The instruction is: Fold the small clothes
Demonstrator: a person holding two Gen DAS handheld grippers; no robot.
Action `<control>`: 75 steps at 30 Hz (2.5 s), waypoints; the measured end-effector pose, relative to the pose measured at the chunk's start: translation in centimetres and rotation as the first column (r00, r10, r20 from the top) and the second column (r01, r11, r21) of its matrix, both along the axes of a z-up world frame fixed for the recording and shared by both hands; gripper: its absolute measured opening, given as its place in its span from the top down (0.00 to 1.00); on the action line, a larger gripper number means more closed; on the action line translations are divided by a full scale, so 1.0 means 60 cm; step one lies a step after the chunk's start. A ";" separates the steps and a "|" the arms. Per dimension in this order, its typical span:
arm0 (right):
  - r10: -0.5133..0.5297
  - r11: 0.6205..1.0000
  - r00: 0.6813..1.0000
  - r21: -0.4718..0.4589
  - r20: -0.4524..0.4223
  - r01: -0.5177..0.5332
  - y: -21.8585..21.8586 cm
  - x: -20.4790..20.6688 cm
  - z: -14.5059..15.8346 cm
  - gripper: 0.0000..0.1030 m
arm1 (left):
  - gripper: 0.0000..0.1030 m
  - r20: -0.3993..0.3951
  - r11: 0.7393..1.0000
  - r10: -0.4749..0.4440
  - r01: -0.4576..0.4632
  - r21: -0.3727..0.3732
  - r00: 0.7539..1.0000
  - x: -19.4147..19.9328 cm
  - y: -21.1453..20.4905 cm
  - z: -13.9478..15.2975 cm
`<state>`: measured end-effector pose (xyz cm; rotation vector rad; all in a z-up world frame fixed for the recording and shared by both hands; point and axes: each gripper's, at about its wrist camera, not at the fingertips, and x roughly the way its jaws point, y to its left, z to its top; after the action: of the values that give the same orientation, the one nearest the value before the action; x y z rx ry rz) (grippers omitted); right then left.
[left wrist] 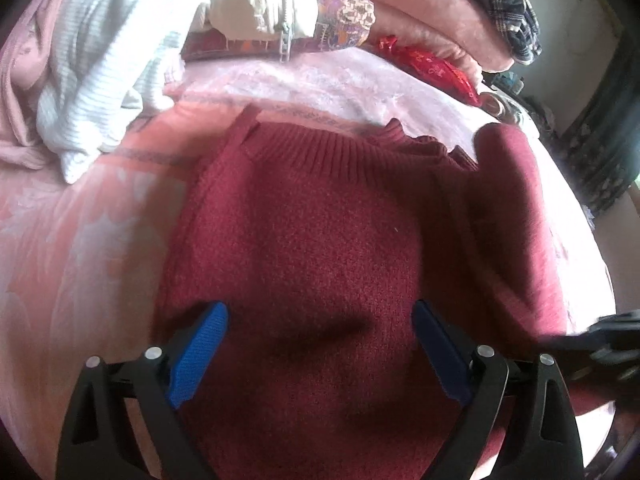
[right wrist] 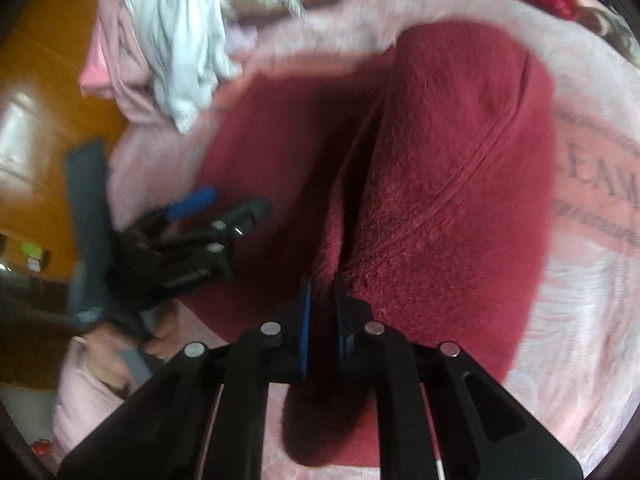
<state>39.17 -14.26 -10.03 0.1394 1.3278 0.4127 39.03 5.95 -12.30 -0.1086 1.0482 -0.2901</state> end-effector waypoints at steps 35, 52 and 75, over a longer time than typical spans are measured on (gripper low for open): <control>-0.145 0.983 0.989 0.115 0.004 0.144 -0.328 -0.144 -0.028 0.65 | 0.31 -0.145 0.968 -0.147 0.112 -0.226 0.979 -0.016 -0.236 0.000; -0.087 0.991 0.996 0.104 0.010 0.086 -0.228 -0.117 -0.035 0.63 | 0.77 0.027 0.945 -0.126 0.129 -0.302 0.992 -0.033 -0.075 0.124; 0.028 0.976 0.999 0.214 -0.023 -0.022 -0.068 -0.098 -0.028 0.41 | 0.40 -0.065 0.982 -0.001 -0.011 -0.191 0.998 -0.038 0.121 0.041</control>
<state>33.28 -18.31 -11.73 0.3088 1.3091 0.5771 36.77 13.18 -9.85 -0.2953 1.0830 -0.3846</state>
